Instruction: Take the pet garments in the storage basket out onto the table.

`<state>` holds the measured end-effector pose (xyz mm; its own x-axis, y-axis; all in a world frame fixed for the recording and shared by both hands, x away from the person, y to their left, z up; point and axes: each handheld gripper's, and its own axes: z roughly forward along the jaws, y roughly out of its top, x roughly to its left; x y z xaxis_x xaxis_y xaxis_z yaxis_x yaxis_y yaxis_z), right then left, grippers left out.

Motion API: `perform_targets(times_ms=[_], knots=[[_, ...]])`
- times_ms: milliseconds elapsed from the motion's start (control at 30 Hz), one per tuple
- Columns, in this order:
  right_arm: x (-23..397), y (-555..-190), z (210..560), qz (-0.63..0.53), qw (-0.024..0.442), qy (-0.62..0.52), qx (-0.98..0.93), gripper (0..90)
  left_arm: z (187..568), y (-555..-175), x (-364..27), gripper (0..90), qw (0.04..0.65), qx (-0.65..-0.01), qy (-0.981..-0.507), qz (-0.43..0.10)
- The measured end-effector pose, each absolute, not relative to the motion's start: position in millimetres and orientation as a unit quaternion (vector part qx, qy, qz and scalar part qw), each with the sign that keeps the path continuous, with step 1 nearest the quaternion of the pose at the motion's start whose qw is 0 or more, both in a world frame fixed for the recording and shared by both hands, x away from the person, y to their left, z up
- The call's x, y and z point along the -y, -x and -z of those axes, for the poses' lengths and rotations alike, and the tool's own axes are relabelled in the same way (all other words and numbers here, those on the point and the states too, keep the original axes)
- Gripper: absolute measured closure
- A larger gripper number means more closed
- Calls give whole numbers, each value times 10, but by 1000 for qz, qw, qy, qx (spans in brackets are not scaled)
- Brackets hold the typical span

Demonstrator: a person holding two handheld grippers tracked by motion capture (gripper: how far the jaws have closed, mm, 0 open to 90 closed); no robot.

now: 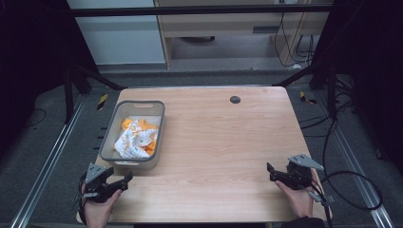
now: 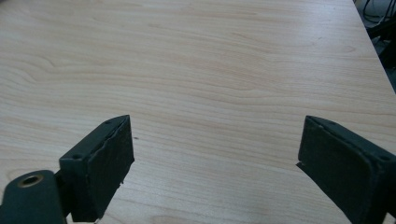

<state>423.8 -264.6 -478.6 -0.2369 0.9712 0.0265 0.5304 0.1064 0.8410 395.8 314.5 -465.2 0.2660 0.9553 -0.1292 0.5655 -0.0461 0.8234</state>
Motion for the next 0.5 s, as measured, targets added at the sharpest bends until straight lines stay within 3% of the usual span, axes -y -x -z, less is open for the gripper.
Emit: perform_targets(times_ms=[500], knots=[[2605,-4255,4797,-369,288,-550,-692,130,4422,-3949,-3211,211,423,-545,-680,-248]])
